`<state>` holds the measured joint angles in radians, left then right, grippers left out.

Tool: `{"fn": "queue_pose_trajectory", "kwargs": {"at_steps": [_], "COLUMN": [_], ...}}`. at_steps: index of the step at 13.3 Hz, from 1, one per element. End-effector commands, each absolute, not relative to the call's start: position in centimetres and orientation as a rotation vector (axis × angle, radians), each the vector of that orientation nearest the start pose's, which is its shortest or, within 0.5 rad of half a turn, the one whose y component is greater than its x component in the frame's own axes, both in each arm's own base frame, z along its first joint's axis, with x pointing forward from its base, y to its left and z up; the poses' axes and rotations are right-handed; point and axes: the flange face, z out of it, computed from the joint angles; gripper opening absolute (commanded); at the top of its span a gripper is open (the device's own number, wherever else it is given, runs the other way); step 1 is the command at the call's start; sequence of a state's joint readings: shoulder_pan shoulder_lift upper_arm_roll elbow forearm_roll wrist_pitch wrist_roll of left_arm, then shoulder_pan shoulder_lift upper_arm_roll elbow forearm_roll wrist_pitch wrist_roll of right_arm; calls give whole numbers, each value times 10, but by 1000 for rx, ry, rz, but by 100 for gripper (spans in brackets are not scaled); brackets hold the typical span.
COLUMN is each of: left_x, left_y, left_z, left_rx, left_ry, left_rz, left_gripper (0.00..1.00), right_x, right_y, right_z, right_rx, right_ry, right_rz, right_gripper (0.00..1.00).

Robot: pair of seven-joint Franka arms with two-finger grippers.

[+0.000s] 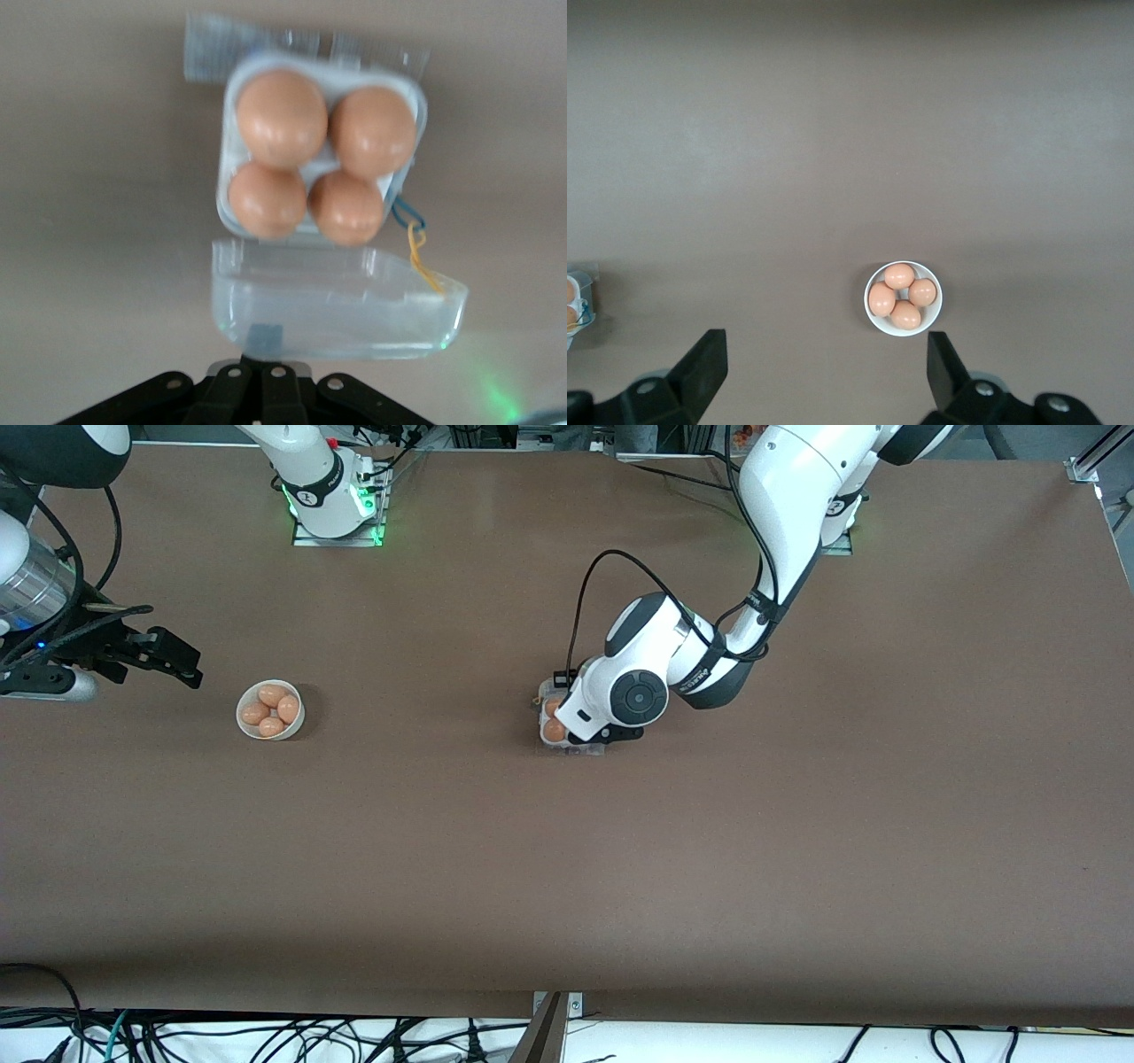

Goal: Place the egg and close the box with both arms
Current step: 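Fold the clear carton lid over the eggs with the left gripper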

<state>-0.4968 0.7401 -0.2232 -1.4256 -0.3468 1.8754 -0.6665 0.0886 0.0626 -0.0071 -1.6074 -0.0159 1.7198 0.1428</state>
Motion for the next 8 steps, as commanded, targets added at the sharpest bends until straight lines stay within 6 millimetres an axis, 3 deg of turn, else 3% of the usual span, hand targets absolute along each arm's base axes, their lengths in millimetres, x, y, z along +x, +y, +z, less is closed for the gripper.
{"fn": "queue_pose_trajectory", "kwargs": {"at_steps": [1, 4, 7, 8], "left_x": [542, 563, 592, 607], "left_y": [-458, -431, -386, -364], "left_z": [267, 287, 314, 327], "left_rx": [-3234, -3218, -3153, -3147], "left_ry": [-211, -260, -281, -330], "left_rz": [744, 648, 443, 385], "left_gripper": [0, 4, 22, 33], "right_x": [584, 583, 583, 583], "right_y": [46, 46, 47, 46], "right_z": [589, 589, 589, 589], "right_rx": [-3154, -3152, -3154, -3154], "right_ry": [71, 71, 69, 71], "right_rz": [-97, -95, -95, -95], "right_gripper": [100, 100, 100, 100]}}
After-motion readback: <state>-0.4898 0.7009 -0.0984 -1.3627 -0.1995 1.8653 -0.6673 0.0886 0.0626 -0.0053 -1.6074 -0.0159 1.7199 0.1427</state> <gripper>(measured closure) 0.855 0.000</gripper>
